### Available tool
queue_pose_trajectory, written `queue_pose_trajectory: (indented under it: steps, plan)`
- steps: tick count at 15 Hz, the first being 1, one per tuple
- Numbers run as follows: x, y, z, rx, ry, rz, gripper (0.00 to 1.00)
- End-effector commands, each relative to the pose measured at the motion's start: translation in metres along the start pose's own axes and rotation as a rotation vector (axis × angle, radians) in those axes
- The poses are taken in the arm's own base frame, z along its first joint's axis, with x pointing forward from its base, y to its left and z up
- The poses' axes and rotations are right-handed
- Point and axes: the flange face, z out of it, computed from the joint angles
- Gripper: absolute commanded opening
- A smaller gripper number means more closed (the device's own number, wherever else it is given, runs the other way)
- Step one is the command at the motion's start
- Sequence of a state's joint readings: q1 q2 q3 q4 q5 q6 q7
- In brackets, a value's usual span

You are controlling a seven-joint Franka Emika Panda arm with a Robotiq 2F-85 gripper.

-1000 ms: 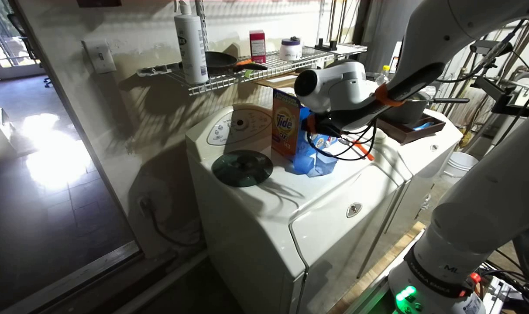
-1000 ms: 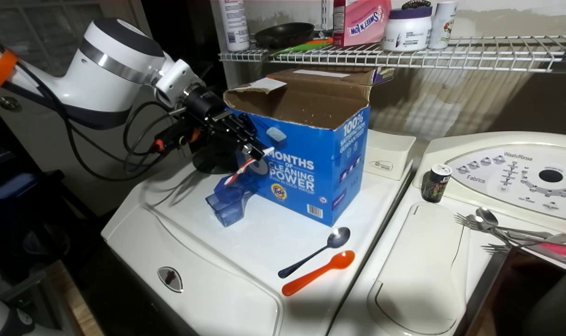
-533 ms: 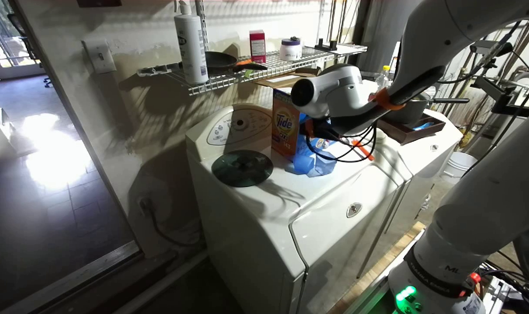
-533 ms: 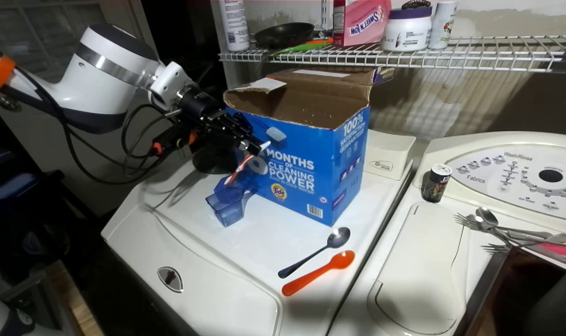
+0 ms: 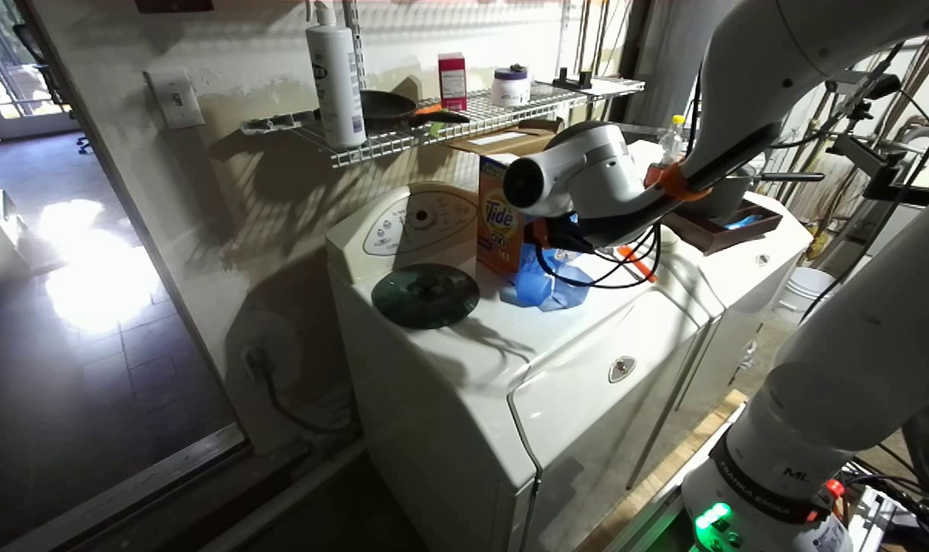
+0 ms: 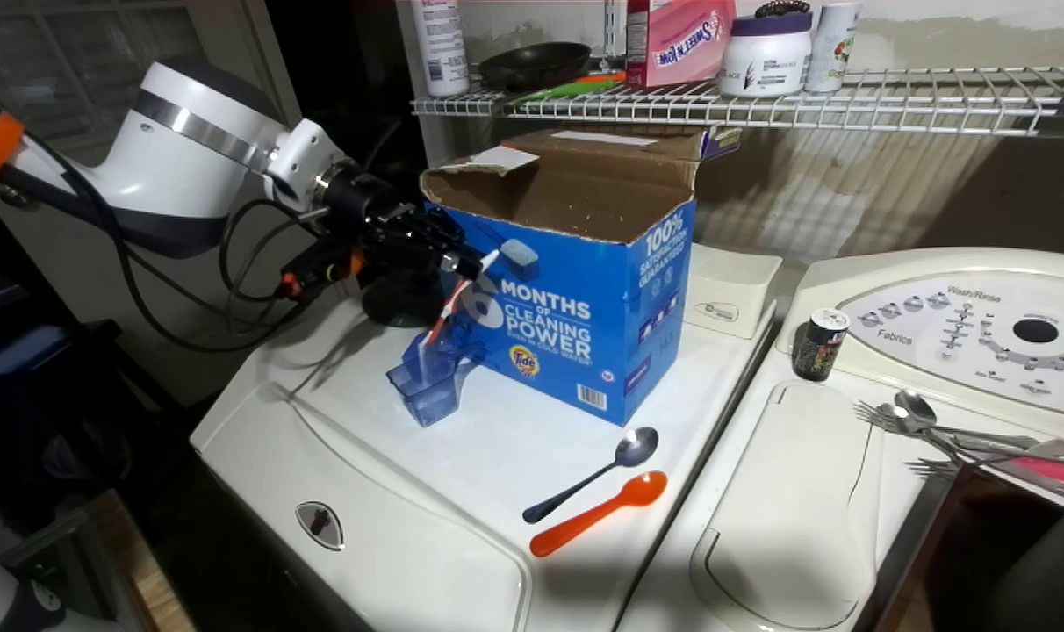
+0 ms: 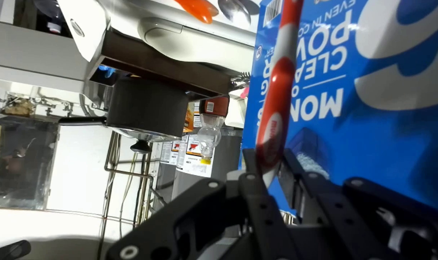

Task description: Use the pink and white spoon to some of the contents of the blue box into the blue cup on the right

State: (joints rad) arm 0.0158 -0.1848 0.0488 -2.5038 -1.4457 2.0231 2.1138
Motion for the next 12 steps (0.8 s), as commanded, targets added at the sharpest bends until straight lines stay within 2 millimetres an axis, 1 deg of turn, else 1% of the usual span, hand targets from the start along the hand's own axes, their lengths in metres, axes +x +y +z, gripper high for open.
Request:
queue_pose_trajectory:
  steps: [1, 12]
  plan:
    - [-0.009, 0.001, -0.005, 0.003, 0.066, 0.011, 0.05]
    - [-0.015, 0.004, -0.020, 0.013, 0.208, 0.046, 0.05]
